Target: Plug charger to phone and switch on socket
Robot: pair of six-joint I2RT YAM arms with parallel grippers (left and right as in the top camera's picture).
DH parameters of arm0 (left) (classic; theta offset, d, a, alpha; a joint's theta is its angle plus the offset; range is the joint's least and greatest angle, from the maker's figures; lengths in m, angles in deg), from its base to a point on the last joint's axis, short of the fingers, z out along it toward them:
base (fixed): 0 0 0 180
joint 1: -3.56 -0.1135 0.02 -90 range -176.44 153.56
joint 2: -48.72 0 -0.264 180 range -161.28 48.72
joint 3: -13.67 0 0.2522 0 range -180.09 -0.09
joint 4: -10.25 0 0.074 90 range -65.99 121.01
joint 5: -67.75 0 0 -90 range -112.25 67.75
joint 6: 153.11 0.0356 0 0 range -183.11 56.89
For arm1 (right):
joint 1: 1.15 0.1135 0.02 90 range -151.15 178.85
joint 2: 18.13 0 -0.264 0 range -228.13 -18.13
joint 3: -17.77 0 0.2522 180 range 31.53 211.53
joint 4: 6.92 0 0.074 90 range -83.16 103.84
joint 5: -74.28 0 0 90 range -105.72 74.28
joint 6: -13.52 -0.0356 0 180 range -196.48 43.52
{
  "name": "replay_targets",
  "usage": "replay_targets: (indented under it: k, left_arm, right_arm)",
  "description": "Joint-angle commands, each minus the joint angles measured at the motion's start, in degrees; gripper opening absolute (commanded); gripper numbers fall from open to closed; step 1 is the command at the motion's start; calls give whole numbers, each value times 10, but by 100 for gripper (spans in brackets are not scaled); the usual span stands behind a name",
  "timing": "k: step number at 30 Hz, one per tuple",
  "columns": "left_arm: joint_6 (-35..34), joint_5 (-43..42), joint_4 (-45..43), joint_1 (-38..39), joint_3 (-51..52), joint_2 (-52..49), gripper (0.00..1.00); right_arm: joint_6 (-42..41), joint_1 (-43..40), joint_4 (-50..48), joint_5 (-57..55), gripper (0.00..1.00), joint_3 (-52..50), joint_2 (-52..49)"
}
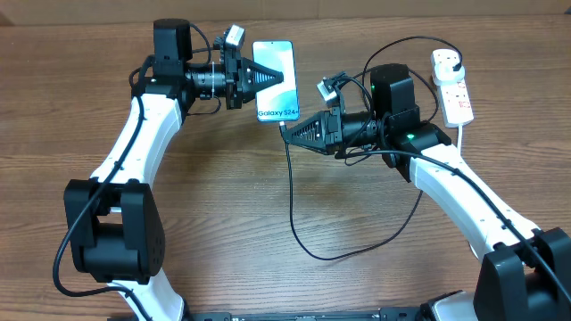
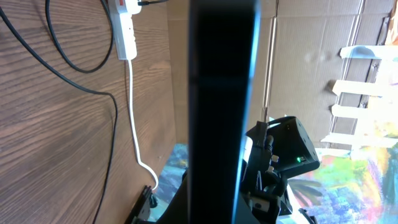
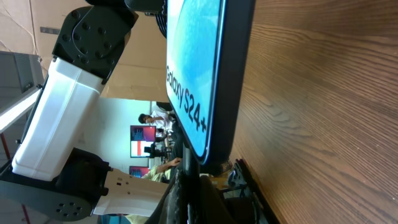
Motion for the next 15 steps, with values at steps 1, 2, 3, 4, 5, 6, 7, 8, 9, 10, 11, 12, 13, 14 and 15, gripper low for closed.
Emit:
replay_targets:
  k: [1, 2, 3, 4, 5, 6, 7, 8, 9, 10, 11, 12, 13, 14, 15]
  left_arm:
    - [-2, -15, 7, -2, -9, 0, 4]
    - [-2, -15, 9, -2, -9, 0, 4]
    - [-2, -16, 10, -2, -9, 0, 4]
    - [-2, -16, 9, -2, -9, 0, 4]
    - [-2, -16, 9, -2, -9, 0, 4]
    - [-2, -16, 9, -2, -9, 0, 4]
    - [-2, -16, 9, -2, -9, 0, 4]
    - [-2, -16, 9, -2, -9, 0, 4]
    - [-2, -16, 9, -2, -9, 0, 4]
    - [-2, -16, 9, -2, -9, 0, 4]
    - [-2, -16, 9, -2, -9, 0, 4]
    - [-2, -16, 10, -1, -9, 0, 4]
    - [-2, -16, 10, 0, -9, 0, 4]
    - [-2, -16, 9, 1, -9, 0, 4]
    - [-2, -16, 9, 1, -9, 0, 4]
  right_arm:
    - [6, -4, -7, -2, 4, 5, 8]
    - [6, -4, -7, -2, 4, 5, 8]
    - [6, -4, -7, -2, 4, 5, 8]
    - [6, -4, -7, -2, 4, 5, 8]
    - [6, -4, -7, -2, 4, 5, 8]
    - [6, -4, -7, -2, 4, 5, 8]
    - [6, -4, -7, -2, 4, 5, 8]
    - [6, -4, -7, -2, 4, 5, 8]
    - [6, -4, -7, -2, 4, 5, 8]
    - [5, -4, -7, -4, 4, 5, 8]
    - [3, -4, -7, -6, 4, 5, 8]
    - [3, -4, -7, -6, 4, 5, 8]
    - [1, -4, -7, -8, 4, 5, 8]
    - [-1, -4, -7, -10, 4, 5, 8]
    - [-1, -4, -7, -11, 4, 5, 8]
